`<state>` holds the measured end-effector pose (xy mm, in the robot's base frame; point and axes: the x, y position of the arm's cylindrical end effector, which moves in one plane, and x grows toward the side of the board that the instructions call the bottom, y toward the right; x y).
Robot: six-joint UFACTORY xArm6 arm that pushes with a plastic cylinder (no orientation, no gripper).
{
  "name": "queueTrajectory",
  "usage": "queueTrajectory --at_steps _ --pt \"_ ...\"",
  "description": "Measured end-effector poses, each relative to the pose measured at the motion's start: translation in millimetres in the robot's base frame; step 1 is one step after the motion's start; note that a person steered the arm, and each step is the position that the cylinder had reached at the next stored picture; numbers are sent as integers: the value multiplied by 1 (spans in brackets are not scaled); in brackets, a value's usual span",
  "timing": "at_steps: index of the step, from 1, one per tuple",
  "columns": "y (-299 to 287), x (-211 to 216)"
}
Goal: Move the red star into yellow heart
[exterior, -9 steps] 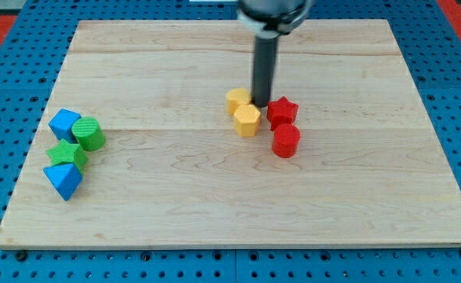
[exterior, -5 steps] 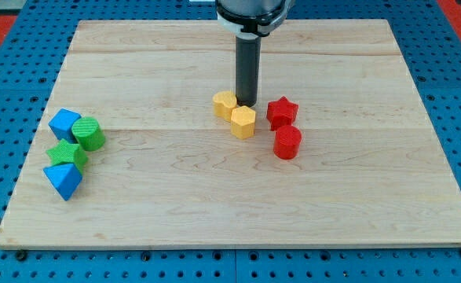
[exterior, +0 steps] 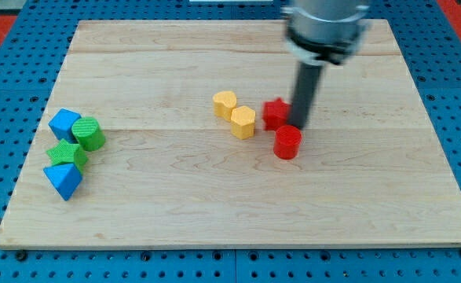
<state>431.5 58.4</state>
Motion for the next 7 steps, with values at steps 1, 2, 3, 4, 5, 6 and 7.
queueTrajectory --at_steps 1,2,3,4,5,6,7 --pt "-6 -17" --pt "-6 -30" --pt "-34 -31" --pt "-57 -37" --pt "-57 -48" --pt "-57 -55" --pt "-6 -55"
